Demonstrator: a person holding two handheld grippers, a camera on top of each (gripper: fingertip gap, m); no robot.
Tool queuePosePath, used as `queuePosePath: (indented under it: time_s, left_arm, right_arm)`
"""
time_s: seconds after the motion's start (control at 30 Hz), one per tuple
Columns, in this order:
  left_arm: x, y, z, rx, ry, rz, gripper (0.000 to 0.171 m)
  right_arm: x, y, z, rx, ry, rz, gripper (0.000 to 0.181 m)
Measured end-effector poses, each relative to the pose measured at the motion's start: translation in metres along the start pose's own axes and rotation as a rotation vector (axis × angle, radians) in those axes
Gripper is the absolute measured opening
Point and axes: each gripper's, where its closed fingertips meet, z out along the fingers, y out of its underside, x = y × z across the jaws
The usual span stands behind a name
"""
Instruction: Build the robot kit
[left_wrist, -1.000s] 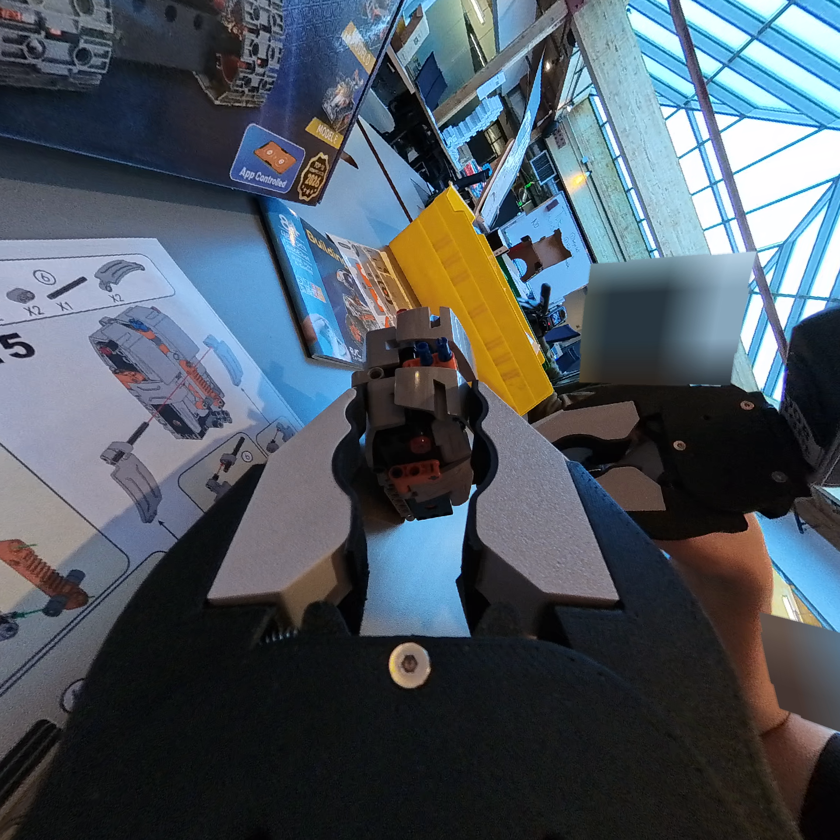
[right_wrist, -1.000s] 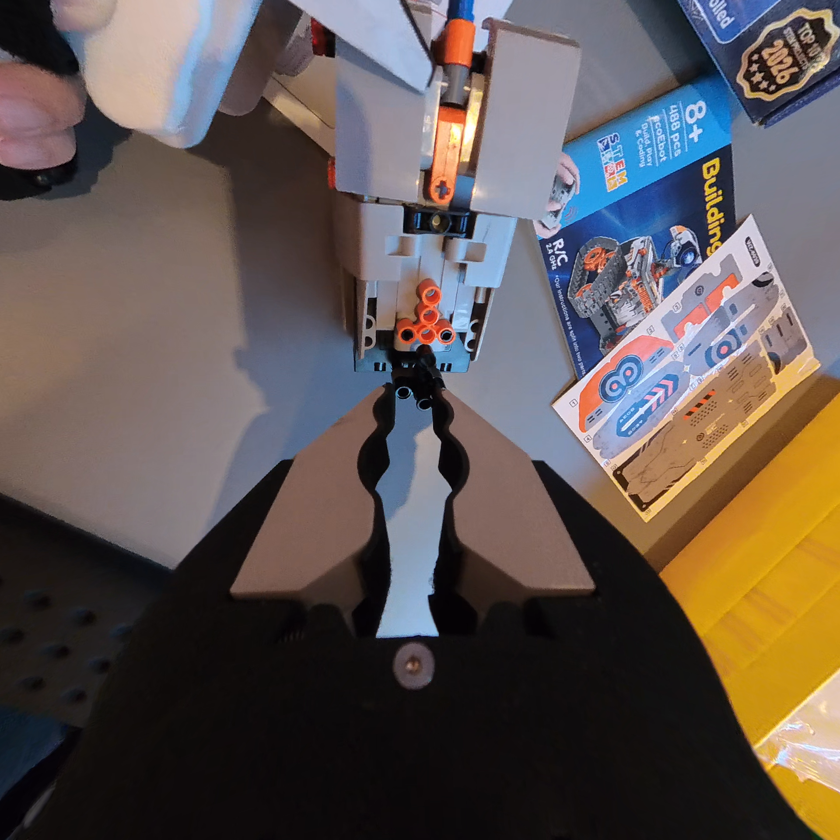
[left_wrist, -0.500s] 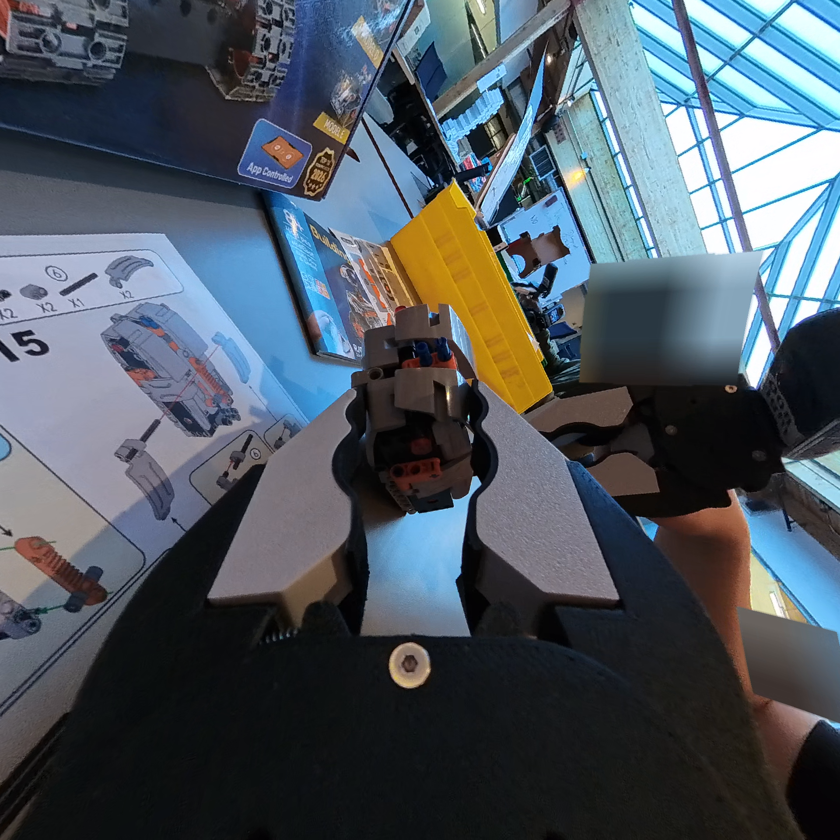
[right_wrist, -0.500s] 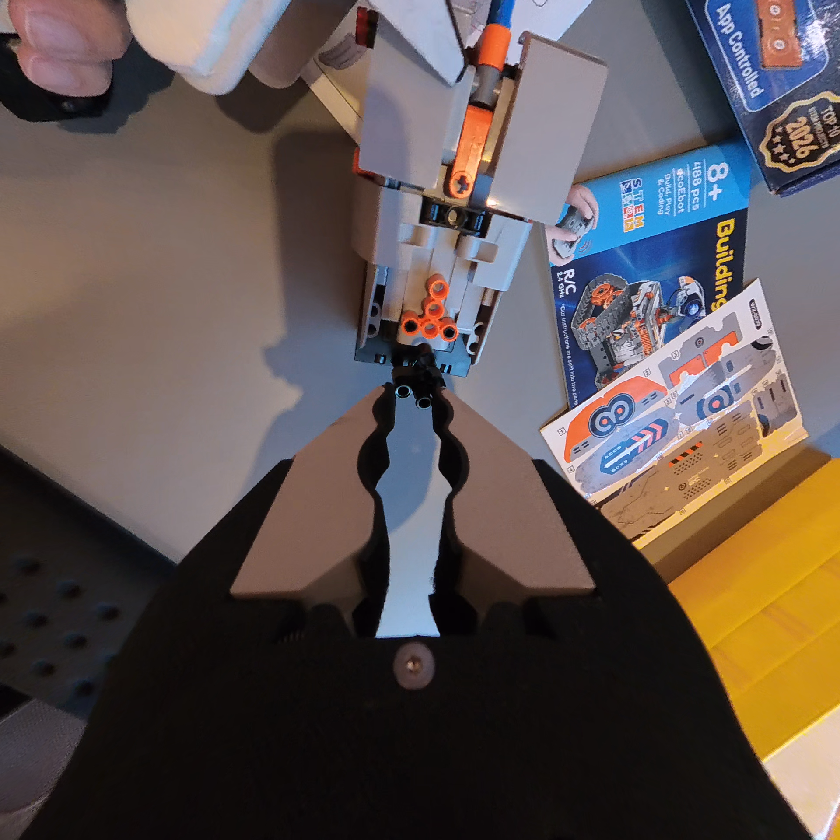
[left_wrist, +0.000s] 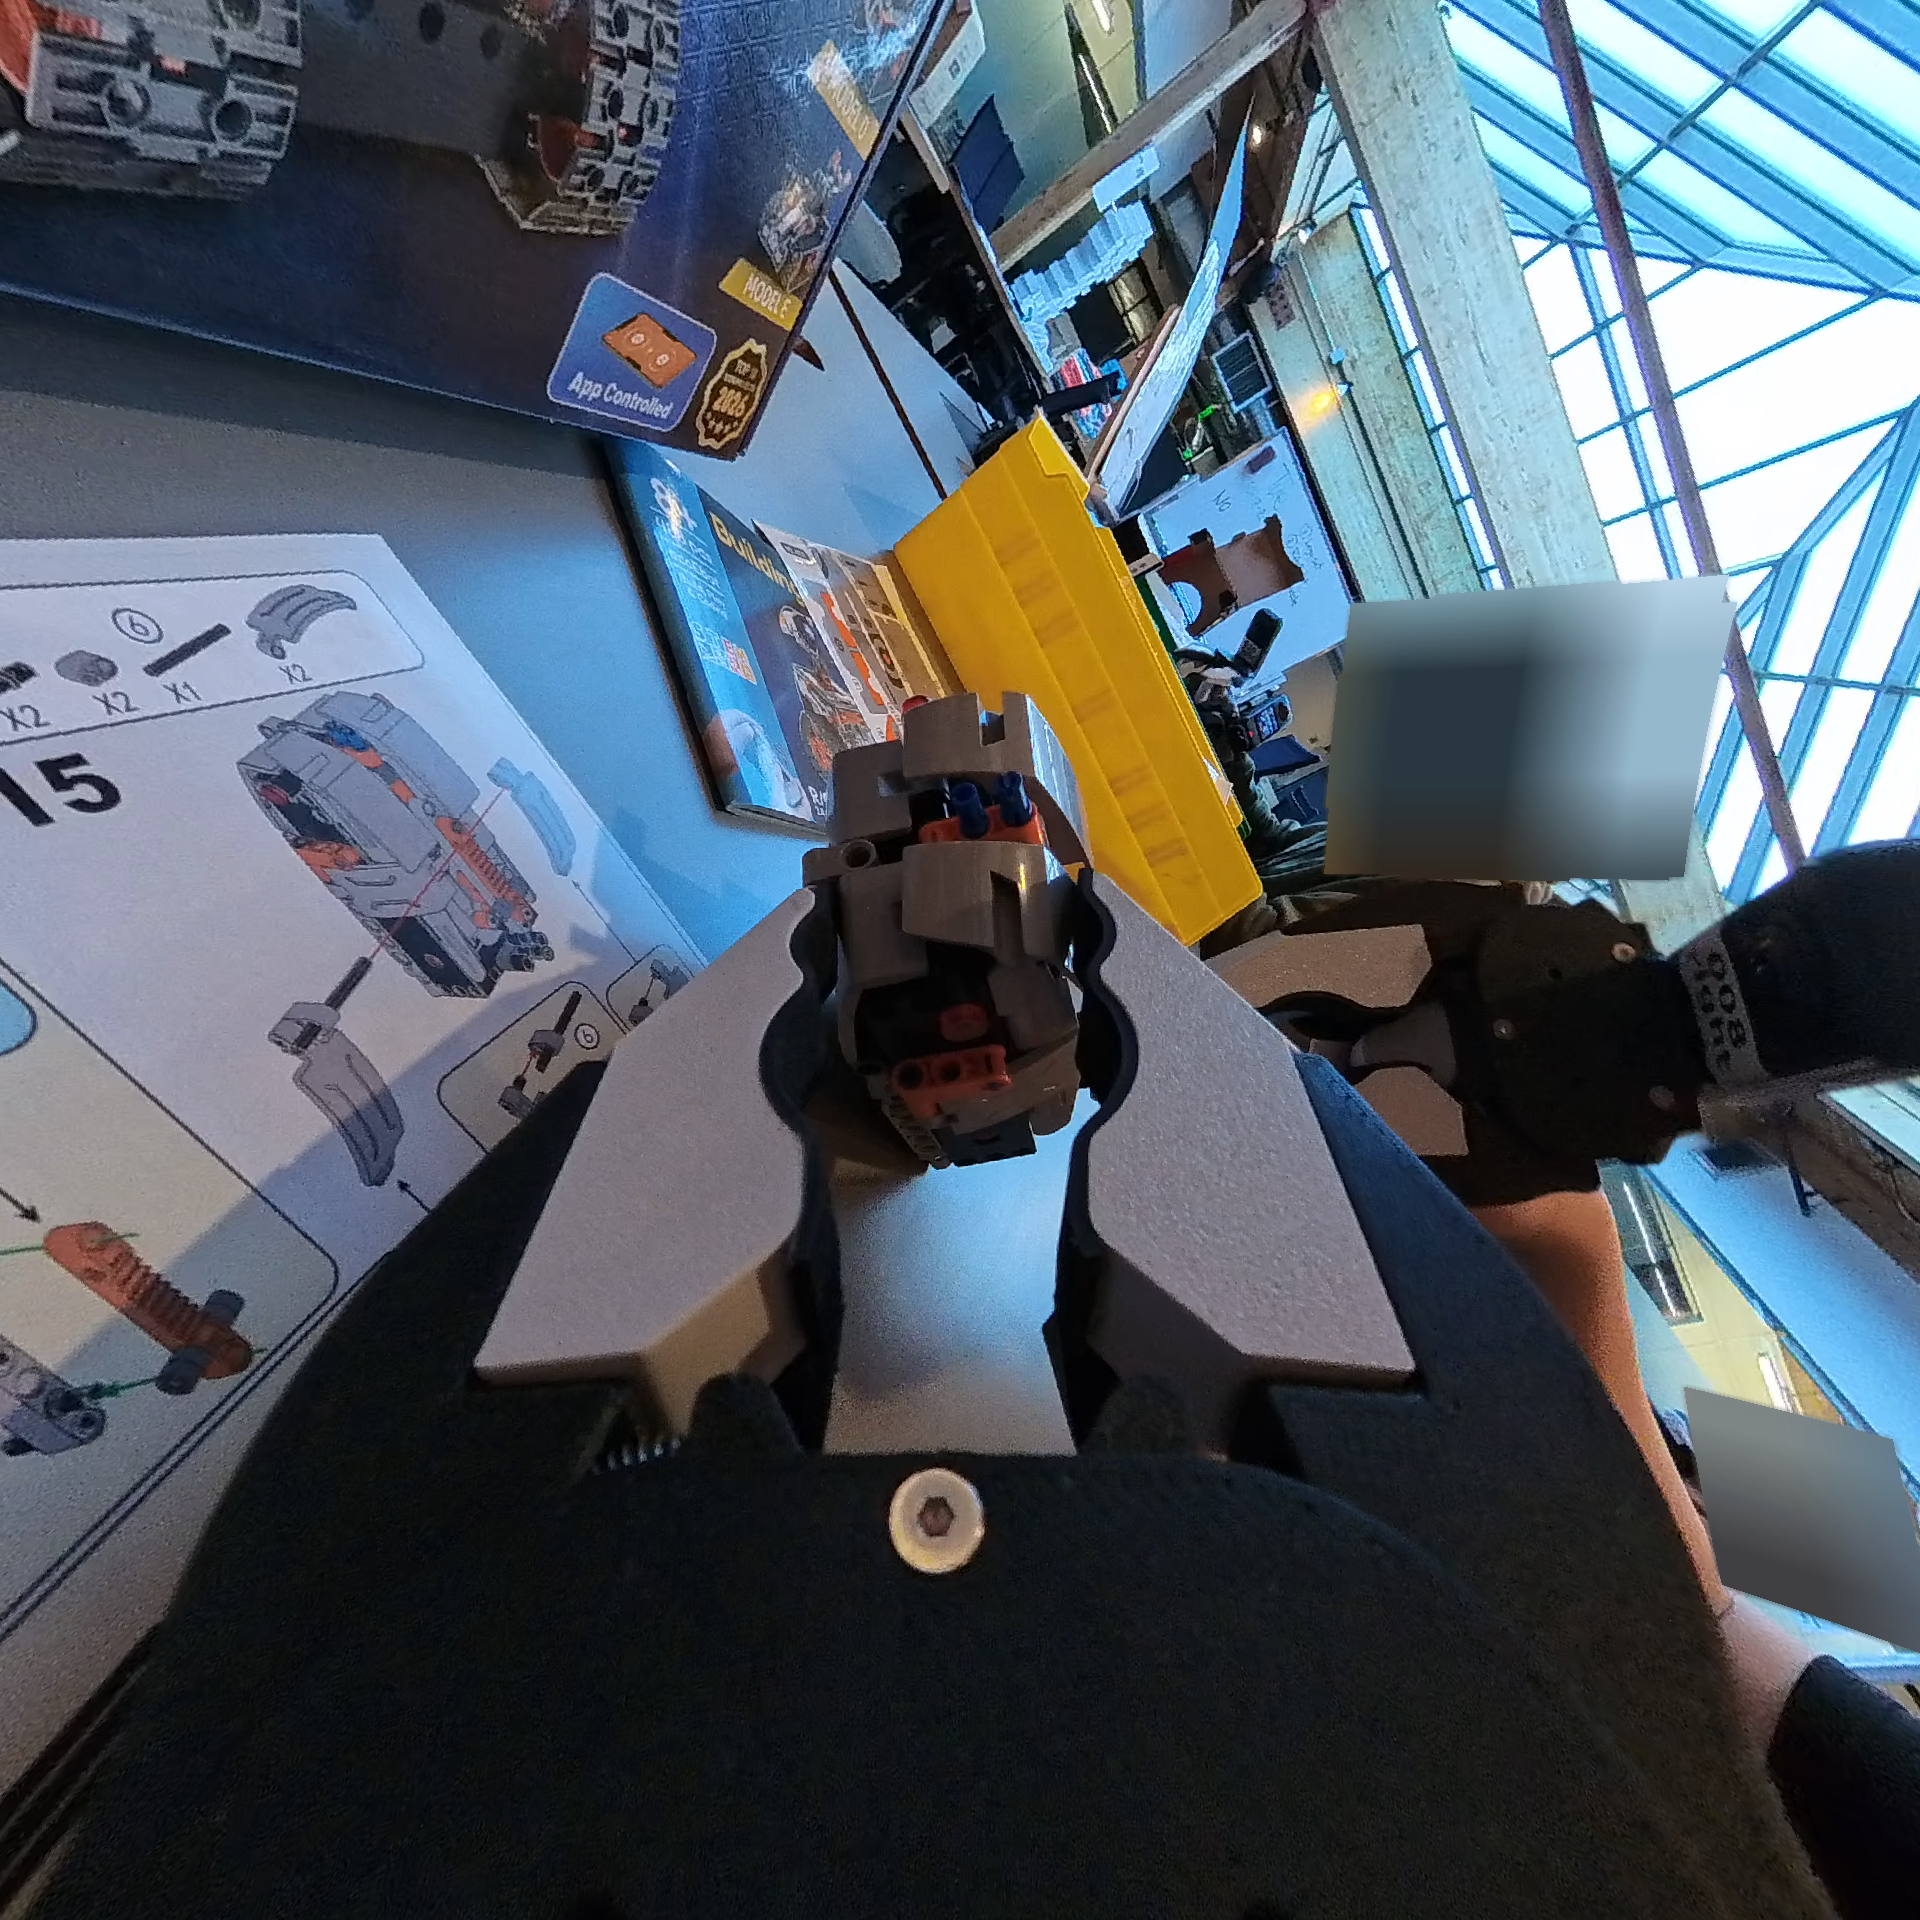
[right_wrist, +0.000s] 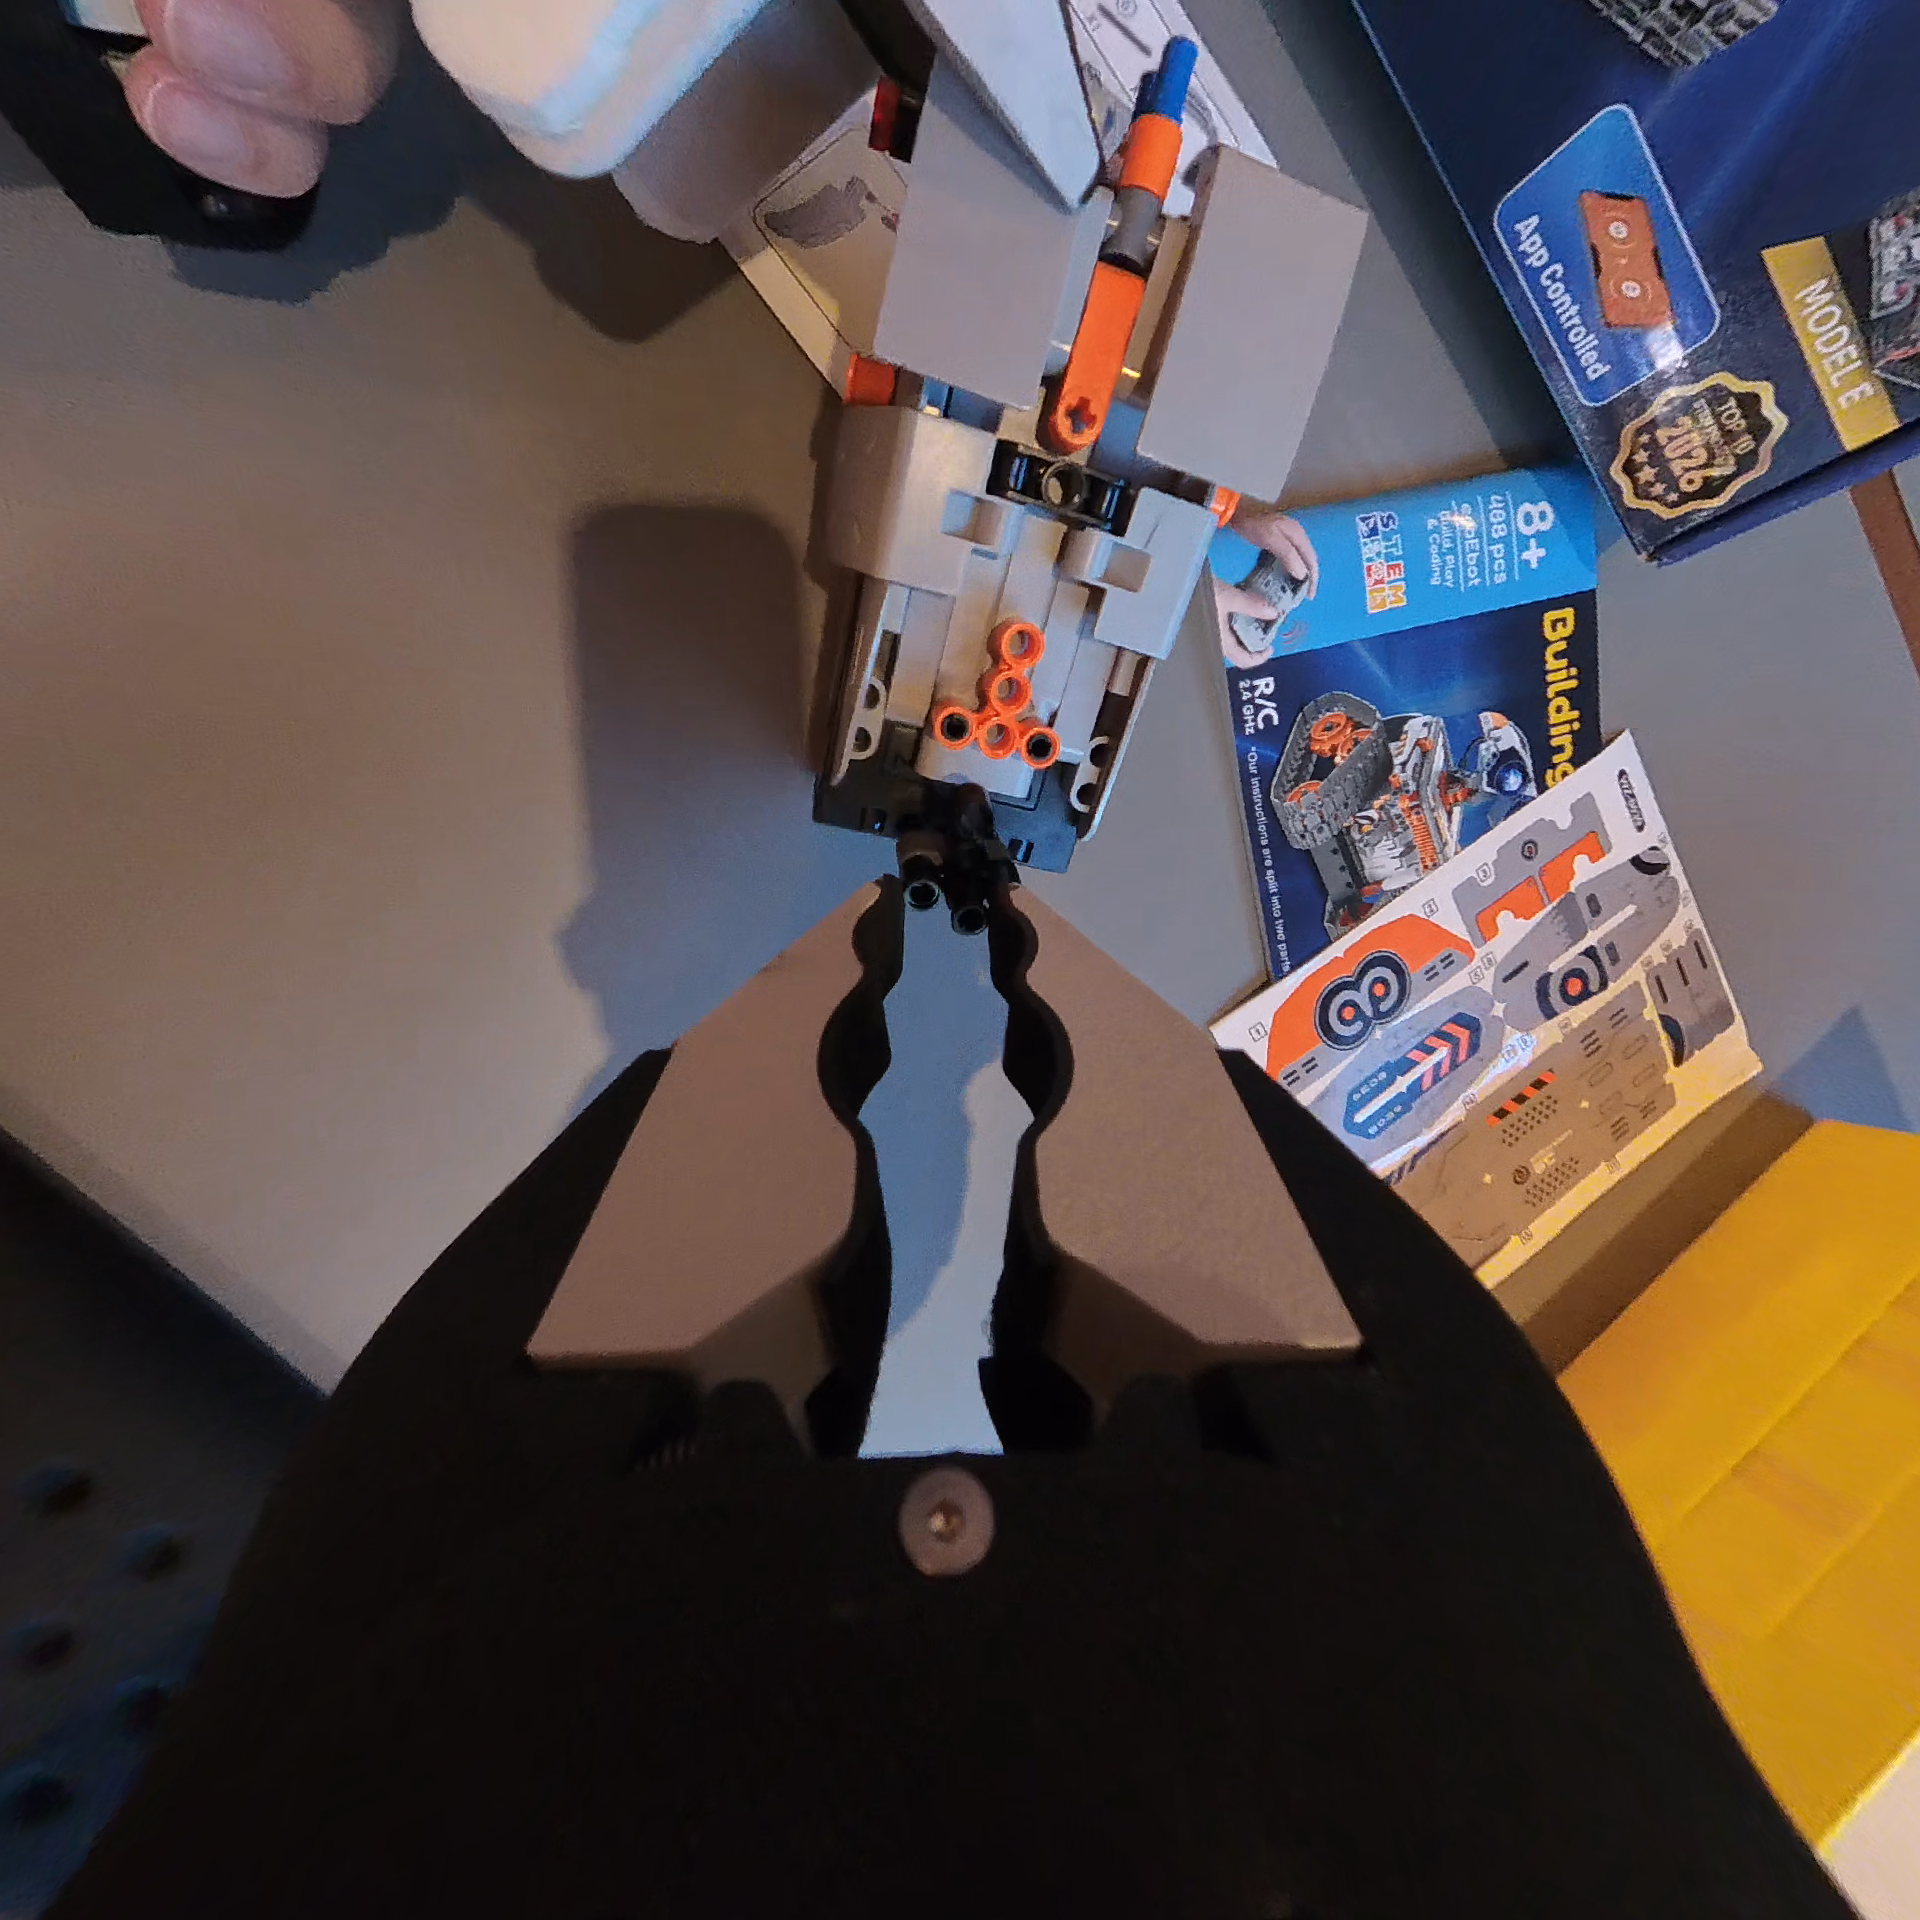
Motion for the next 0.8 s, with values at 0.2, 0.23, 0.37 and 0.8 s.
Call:
queuePosePath:
  time_s: [0.2, 0.23, 0.37, 0.8]
  left_arm:
    - [-0.0004, -0.0001, 0.0002, -0.002, 0.003, -0.005, 0.042]
    - [-0.0001, -0.0001, 0.0003, -0.003, 0.003, -0.002, 0.042]
    - [0.0011, -0.0007, 0.0004, -0.005, -0.003, 0.016, 0.042]
    - [0.0007, -0.0016, -0.0003, -0.003, -0.008, 0.021, 0.042]
  right_arm:
    - [0.0013, 0.0041, 0.0001, 0.013, -0.066, 0.023, 0.014]
    - [0.0015, 0.0033, 0.0, 0.013, -0.068, 0.024, 0.014]
    - [0.0023, 0.0018, 0.0005, -0.017, -0.063, 0.028, 0.014]
    - [0.0069, -0.0014, 0.002, -0.063, -0.009, 0.012, 0.014]
